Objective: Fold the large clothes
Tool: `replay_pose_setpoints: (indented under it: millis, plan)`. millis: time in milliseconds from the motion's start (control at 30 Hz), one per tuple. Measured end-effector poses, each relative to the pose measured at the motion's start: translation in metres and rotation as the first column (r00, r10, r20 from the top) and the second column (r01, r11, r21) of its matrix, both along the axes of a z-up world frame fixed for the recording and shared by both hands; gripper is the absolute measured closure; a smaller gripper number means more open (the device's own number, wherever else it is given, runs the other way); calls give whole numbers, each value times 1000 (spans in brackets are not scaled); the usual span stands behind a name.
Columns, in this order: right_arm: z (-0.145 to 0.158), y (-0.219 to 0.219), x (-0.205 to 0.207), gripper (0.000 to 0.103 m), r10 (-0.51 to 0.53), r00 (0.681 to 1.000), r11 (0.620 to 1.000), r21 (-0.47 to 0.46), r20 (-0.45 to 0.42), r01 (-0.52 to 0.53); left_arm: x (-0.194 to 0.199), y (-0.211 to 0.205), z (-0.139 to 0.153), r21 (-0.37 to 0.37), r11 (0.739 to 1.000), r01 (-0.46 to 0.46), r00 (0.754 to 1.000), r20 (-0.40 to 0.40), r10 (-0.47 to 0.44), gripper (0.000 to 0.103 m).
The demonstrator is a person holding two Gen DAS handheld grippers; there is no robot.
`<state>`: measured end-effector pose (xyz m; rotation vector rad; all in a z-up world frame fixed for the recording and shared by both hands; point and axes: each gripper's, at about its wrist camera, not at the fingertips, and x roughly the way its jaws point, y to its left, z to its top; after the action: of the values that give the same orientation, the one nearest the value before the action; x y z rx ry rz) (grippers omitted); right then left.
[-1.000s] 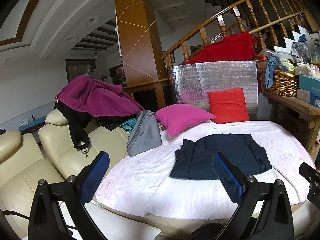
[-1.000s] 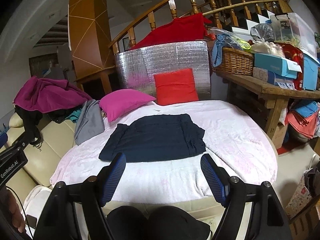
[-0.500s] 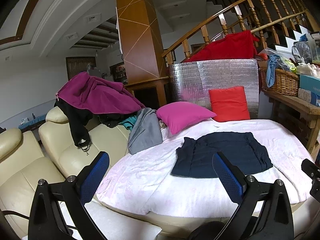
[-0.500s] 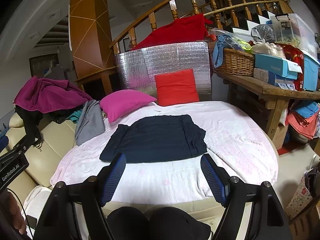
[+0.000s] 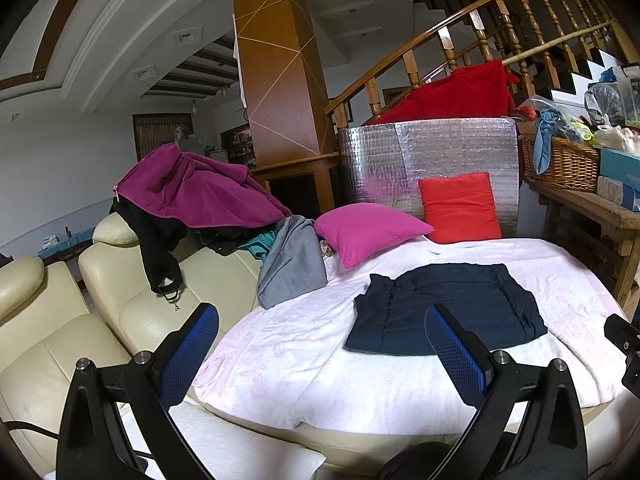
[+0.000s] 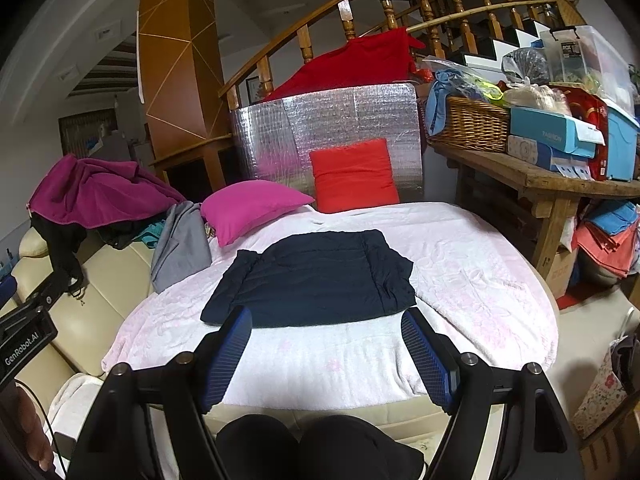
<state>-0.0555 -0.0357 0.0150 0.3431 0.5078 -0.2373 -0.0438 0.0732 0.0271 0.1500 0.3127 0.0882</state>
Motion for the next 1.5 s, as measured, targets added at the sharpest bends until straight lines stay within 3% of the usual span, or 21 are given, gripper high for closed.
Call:
replay_pose_setpoints:
  millis: [1200,1500]
  plan:
    - [10,2,5,23,-8,1000,1000,-4,30,8,2,9,1,-11,1000,-14,1000,2,14,1]
    - [18,-3,27,23,-2,999,1000,-18,33,2,24,15,3,-39,998,-48,999,-7,48,1]
